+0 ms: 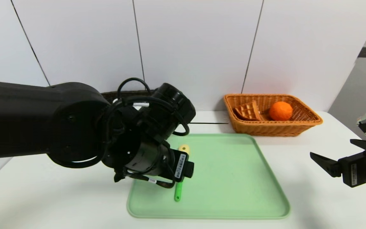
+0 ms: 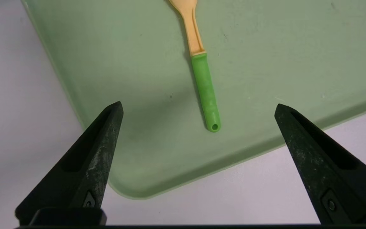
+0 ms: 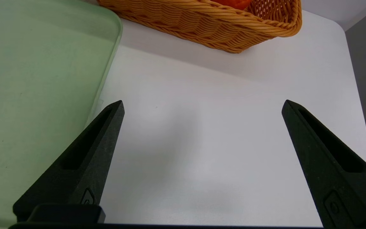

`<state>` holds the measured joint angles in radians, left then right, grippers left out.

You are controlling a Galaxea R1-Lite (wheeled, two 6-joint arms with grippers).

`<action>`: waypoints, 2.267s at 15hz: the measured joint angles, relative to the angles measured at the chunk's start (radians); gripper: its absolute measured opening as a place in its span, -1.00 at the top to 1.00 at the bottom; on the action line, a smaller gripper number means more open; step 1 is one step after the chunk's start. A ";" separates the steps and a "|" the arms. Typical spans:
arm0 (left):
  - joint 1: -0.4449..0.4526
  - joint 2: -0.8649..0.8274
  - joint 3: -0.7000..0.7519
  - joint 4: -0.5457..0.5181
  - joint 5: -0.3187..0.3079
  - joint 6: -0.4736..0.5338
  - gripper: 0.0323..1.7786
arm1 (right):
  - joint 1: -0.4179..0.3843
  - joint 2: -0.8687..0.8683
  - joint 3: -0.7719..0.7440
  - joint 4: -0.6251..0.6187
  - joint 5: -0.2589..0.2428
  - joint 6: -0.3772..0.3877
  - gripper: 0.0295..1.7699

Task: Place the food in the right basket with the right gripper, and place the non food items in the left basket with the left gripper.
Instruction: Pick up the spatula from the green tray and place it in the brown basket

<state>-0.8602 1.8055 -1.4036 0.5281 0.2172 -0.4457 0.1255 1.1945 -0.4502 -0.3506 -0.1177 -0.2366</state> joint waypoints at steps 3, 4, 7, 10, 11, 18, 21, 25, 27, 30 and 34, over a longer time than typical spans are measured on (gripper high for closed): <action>0.000 0.054 -0.001 -0.042 0.003 -0.003 -0.90 | 0.000 0.000 0.001 0.000 0.000 0.000 -0.93; 0.000 0.069 -0.002 -0.052 0.004 -0.004 -0.90 | 0.000 0.001 0.002 0.000 0.000 -0.001 -0.93; 0.002 0.112 0.000 -0.073 0.005 -0.009 -0.90 | 0.000 0.000 0.006 0.001 0.000 0.000 -0.93; 0.003 0.150 0.003 -0.091 0.024 -0.025 -0.90 | 0.000 0.000 0.007 0.001 0.000 0.001 -0.93; 0.003 0.161 0.003 -0.093 0.041 -0.027 -0.90 | 0.000 0.000 0.007 0.001 0.000 0.001 -0.93; 0.019 0.209 -0.003 -0.101 0.045 -0.027 -0.90 | 0.001 0.005 0.006 0.000 0.000 0.000 -0.93; 0.022 0.228 -0.006 -0.158 0.049 -0.024 -0.90 | 0.001 0.005 0.007 0.001 0.000 0.000 -0.93; 0.030 0.245 -0.008 -0.171 0.054 -0.011 -0.90 | 0.004 0.007 0.006 0.000 0.002 -0.002 -0.93; 0.034 0.247 -0.008 -0.170 0.054 -0.009 -0.90 | 0.007 0.007 0.006 0.000 0.001 -0.001 -0.93; 0.037 0.243 -0.001 -0.167 0.054 -0.010 -0.90 | 0.008 0.008 0.006 0.001 0.000 0.000 -0.93; 0.038 0.240 -0.001 -0.177 0.061 -0.010 -0.32 | 0.008 0.008 0.005 0.001 0.000 0.001 -0.93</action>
<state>-0.8226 2.0460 -1.4043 0.3506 0.2779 -0.4560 0.1332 1.2026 -0.4449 -0.3496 -0.1177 -0.2351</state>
